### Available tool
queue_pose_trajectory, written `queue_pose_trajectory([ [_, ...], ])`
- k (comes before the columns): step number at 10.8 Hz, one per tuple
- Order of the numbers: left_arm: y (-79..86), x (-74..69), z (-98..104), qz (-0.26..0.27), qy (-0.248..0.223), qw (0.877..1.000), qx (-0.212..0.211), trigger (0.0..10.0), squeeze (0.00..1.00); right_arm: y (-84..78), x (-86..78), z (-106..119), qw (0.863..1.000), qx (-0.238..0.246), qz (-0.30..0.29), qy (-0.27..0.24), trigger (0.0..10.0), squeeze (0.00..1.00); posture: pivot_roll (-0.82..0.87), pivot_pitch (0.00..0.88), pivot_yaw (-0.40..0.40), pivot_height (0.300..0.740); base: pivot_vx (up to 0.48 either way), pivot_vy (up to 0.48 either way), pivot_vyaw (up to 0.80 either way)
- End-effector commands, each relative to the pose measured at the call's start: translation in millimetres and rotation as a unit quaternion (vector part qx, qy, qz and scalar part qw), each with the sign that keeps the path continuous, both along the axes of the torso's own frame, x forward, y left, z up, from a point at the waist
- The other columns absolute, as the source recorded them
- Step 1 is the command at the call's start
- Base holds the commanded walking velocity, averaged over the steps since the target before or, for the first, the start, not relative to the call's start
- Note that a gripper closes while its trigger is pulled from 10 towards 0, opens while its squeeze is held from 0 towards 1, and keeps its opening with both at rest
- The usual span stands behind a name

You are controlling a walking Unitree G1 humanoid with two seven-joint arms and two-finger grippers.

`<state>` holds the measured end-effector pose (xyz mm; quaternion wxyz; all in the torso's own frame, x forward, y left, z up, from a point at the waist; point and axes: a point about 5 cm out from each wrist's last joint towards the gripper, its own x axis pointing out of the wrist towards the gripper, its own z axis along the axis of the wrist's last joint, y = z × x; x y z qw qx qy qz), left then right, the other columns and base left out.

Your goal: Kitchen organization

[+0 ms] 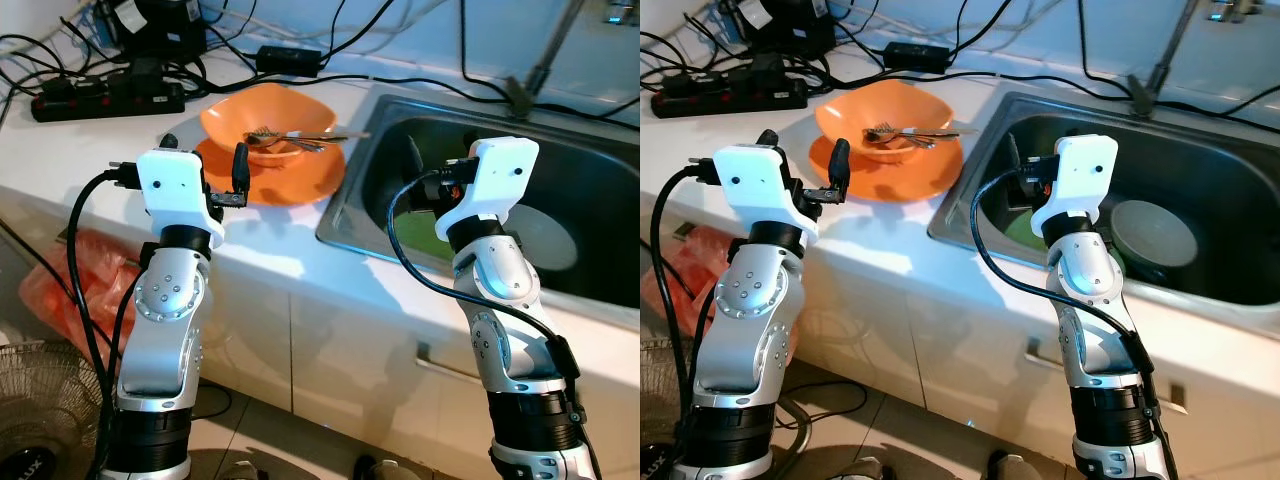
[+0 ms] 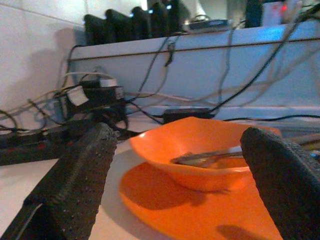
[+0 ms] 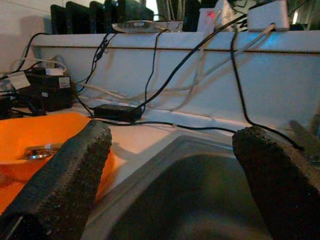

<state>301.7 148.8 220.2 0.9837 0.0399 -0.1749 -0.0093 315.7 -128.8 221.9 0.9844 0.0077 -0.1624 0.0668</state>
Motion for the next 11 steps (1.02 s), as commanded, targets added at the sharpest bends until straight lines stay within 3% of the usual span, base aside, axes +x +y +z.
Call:
queue_pose_trajectory([
  [1, -10.0, 0.0, -1.3, -0.035, 0.004, 0.999, 0.001, 10.0, 0.00, -2.5, -0.6, 1.6, 1.000, 0.001, -0.002, -0.002, 10.0, 0.00, 0.06, 0.133, -0.011, 0.740, 0.000, 0.000, 0.00],
  [4, -27.3, 5.7, -8.3, -0.110, 0.026, 0.993, 0.019, 10.0, 0.00, -0.3, -1.6, 1.7, 1.000, 0.006, 0.015, 0.005, 10.0, 0.00, 0.06, 0.133, -0.012, 0.740, 0.000, 0.000, 0.00],
  [6, -32.0, 10.8, -9.9, -0.129, 0.032, 0.991, 0.029, 10.0, 0.00, 2.4, -3.0, -0.1, 0.999, 0.020, 0.032, 0.018, 10.0, 0.00, 0.06, 0.138, -0.012, 0.740, 0.000, 0.000, 0.00],
  [8, -32.5, 22.7, -9.9, -0.135, 0.033, 0.989, 0.043, 10.0, 0.00, 11.2, -12.9, -7.9, 0.989, 0.026, 0.125, 0.069, 10.0, 0.00, 0.04, 0.151, -0.013, 0.740, 0.000, 0.000, 0.00],
  [11, -28.8, 38.2, -1.3, -0.127, 0.019, 0.990, 0.053, 10.0, 0.00, 2.4, -25.5, -15.8, 0.985, -0.001, 0.144, 0.090, 10.0, 0.00, 0.03, 0.166, -0.012, 0.740, 0.000, 0.000, 0.00],
])
